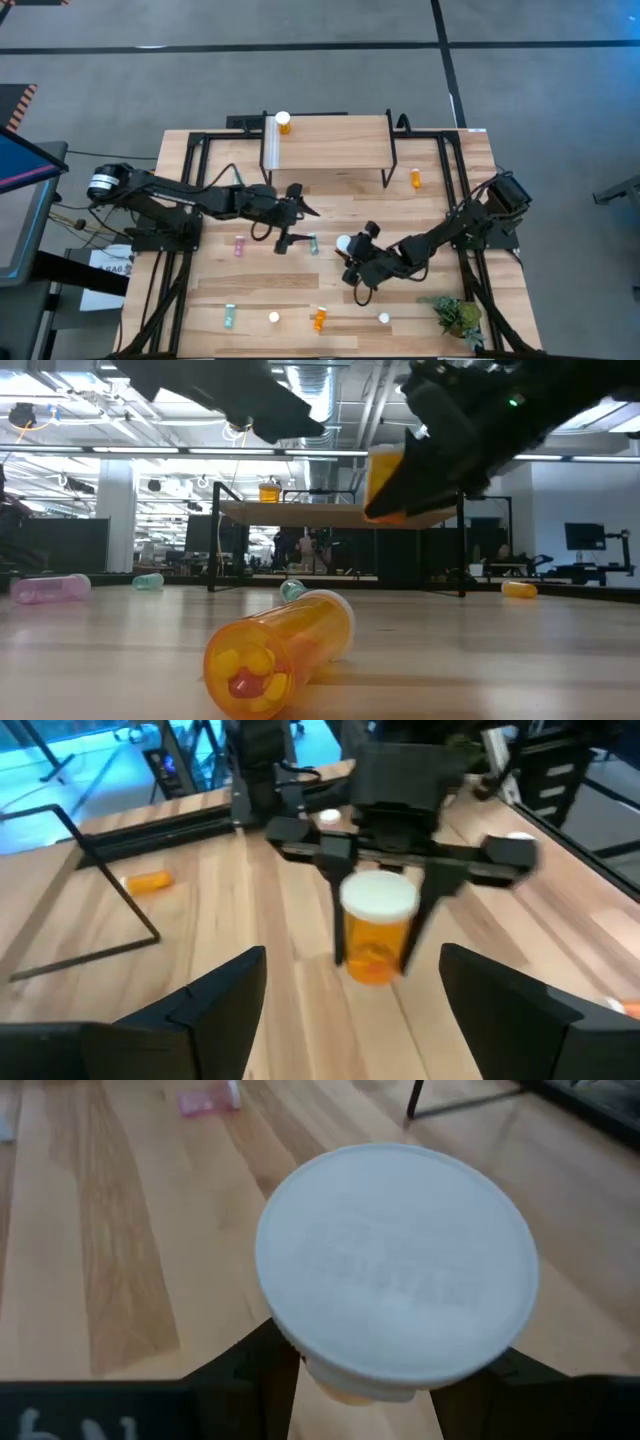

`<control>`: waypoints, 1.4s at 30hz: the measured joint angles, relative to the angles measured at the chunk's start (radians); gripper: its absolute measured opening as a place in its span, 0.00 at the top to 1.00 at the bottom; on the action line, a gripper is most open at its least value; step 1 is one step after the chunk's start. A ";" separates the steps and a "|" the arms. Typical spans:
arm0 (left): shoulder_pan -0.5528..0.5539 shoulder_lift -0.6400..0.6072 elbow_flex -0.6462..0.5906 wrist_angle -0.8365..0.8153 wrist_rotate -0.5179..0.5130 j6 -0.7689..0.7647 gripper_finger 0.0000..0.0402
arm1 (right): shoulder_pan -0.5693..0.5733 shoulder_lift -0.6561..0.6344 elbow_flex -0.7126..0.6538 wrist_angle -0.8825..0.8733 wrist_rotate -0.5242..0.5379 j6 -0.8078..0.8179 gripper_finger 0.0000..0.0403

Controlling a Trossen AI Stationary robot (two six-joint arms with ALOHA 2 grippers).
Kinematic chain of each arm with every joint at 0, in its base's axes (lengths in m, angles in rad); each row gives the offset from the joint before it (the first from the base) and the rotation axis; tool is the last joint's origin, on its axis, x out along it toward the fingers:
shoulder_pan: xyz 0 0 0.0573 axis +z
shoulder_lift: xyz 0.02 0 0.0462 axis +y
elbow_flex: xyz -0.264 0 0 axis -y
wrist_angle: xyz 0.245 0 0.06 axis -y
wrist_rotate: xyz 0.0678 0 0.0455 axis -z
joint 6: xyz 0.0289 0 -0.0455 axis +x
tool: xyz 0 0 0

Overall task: Pick and place medicine bottles onto shelf by color
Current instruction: Put the large orange pill bottle aligned with the other large orange pill bottle on the shelf

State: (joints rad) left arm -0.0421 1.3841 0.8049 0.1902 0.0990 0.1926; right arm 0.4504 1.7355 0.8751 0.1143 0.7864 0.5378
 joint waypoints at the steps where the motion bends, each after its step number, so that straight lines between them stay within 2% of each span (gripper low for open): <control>1: 0.000 0.012 0.007 -0.008 0.000 0.000 0.27 | -0.005 0.000 0.008 -0.003 0.000 -0.014 0.52; 7: -0.002 0.103 0.063 0.001 0.026 0.002 0.22 | -0.033 0.000 0.029 0.000 -0.001 -0.052 0.50; 13: -0.001 0.146 0.089 0.006 0.030 -0.004 0.21 | -0.049 0.000 0.029 0.001 -0.011 -0.050 0.50; 19: -0.006 0.228 0.104 0.108 0.045 0.010 0.21 | -0.054 -0.001 0.037 0.011 -0.017 -0.052 0.50; 42: -0.002 0.237 0.104 0.157 0.055 0.024 0.21 | -0.067 -0.001 0.036 0.112 -0.047 -0.078 0.50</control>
State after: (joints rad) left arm -0.0443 1.6211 0.9085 0.3471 0.1539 0.2163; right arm 0.3832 1.7348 0.9115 0.2258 0.7391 0.4595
